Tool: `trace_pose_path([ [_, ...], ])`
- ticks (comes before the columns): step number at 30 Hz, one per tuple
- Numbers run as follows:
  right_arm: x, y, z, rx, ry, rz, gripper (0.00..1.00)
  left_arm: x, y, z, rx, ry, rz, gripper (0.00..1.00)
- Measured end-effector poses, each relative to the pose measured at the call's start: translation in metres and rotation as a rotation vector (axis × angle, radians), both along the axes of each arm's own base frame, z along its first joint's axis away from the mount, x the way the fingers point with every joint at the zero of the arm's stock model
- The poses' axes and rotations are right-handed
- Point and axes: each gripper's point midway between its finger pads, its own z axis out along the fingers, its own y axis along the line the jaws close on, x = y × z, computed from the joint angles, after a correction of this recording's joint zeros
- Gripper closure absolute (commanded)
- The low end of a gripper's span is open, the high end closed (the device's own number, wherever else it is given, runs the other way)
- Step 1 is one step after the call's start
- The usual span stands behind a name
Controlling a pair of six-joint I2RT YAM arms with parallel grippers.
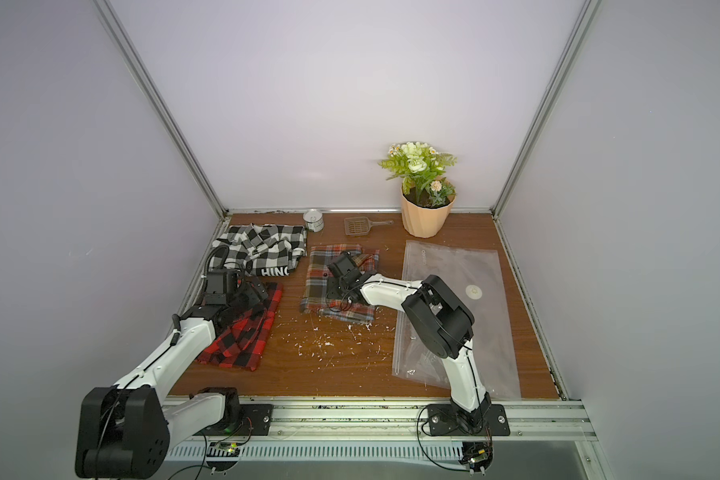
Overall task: Take the shirt out of the vacuum bag
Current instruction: Move the shirt at the center of the board.
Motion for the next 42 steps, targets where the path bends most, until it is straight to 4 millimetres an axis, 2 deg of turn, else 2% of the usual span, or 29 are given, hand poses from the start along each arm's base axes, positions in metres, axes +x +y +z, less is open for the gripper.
trace_pose_path([
  [4,0.043,-0.026,0.001,-0.026,-0.026,-0.045,0.41,-0.007,0.002,-0.01,-0.001,0.024,0.012,0.01],
  [7,0.06,-0.038,0.001,-0.053,-0.042,-0.047,0.41,-0.016,0.002,-0.023,-0.004,0.056,0.014,0.02],
  [10,0.063,-0.043,0.003,-0.066,-0.049,-0.031,0.4,-0.026,-0.002,-0.037,-0.02,0.094,-0.003,0.03],
  [14,0.053,-0.045,0.015,-0.062,-0.056,0.001,0.36,-0.04,-0.013,-0.057,-0.049,0.142,-0.037,0.04],
  [16,0.048,-0.046,0.033,-0.046,-0.073,0.019,0.35,-0.044,-0.019,-0.067,-0.05,0.153,-0.054,0.05],
  [22,0.035,-0.05,0.113,0.041,-0.189,0.048,0.34,-0.027,-0.044,-0.065,-0.098,0.048,-0.097,0.07],
  [24,0.026,-0.057,0.131,0.061,-0.218,0.049,0.33,-0.021,-0.06,-0.061,-0.129,0.013,-0.127,0.07],
  [26,0.018,-0.063,0.139,0.07,-0.233,0.048,0.33,-0.017,-0.078,-0.059,-0.158,-0.008,-0.164,0.07],
  [29,0.008,-0.074,0.137,0.068,-0.234,0.042,0.33,-0.017,-0.112,-0.057,-0.2,-0.025,-0.242,0.07],
  [33,0.002,-0.083,0.119,0.043,-0.201,0.036,0.33,-0.019,-0.152,-0.055,-0.243,-0.033,-0.328,0.08],
  [36,0.001,-0.087,0.112,0.032,-0.186,0.032,0.33,-0.022,-0.174,-0.054,-0.271,-0.041,-0.378,0.09],
  [42,0.002,-0.088,0.112,0.035,-0.183,0.032,0.33,-0.037,-0.204,-0.053,-0.312,-0.043,-0.463,0.1],
])
